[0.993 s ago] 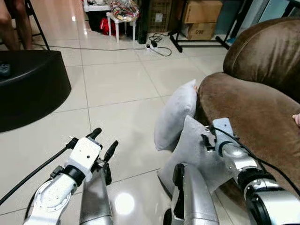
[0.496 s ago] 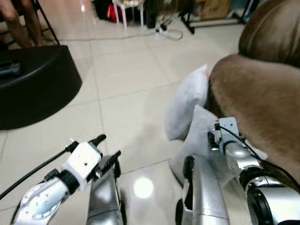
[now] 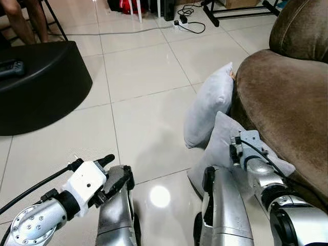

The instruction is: Move the pillow to the sofa from floor

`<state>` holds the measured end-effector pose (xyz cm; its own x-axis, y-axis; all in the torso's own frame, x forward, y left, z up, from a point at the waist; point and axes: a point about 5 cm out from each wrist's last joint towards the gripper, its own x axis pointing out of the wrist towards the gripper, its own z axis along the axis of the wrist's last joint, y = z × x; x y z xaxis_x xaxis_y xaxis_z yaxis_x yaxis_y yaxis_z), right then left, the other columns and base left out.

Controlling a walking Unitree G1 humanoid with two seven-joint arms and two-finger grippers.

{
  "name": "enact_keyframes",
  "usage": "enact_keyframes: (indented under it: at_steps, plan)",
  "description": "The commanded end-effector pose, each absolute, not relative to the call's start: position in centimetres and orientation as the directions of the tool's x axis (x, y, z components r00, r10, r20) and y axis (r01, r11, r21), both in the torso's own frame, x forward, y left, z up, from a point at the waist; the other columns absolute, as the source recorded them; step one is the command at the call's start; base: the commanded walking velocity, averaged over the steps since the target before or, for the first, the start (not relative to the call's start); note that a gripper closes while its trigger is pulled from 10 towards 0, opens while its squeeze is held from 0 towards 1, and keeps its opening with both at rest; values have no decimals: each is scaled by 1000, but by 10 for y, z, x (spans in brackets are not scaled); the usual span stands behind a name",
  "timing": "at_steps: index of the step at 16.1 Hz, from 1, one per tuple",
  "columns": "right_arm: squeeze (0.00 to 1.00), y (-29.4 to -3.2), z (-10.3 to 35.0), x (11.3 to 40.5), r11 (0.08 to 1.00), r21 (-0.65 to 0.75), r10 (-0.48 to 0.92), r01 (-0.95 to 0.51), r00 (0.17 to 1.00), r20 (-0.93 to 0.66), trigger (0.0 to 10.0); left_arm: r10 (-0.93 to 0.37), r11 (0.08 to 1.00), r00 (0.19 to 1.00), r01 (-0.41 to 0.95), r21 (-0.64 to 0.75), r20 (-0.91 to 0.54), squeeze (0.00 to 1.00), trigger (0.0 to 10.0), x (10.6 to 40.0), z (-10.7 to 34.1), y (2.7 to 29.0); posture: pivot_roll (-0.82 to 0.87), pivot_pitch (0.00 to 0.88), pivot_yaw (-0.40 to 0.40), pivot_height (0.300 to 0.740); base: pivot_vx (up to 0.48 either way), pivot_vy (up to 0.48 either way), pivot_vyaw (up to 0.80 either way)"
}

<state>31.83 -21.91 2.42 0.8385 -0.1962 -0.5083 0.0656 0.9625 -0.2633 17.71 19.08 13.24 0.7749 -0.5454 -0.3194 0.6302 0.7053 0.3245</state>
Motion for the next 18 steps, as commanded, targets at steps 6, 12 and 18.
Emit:
enact_keyframes:
  at_steps: [6, 12, 18]
  plan:
    - [0, -210, 8, 306, 971, -238, -165, 32, 808, -566, 0, -619, 686, 711, 696, 210, -333, 0, 10000, 169, 135, 184, 236, 146, 34, 453, 0, 0, 0]
    - [0, -208, 7, 306, 973, -230, -152, 22, 810, -566, 0, -664, 657, 664, 738, 156, -343, 0, 10000, 167, 135, 179, 232, 138, 35, 453, 0, 0, 0]
    - [0, -205, 10, 310, 976, -218, -135, 11, 818, -559, 0, -664, 662, 666, 735, 148, -339, 0, 10000, 172, 135, 180, 231, 126, 27, 453, 0, 0, 0]
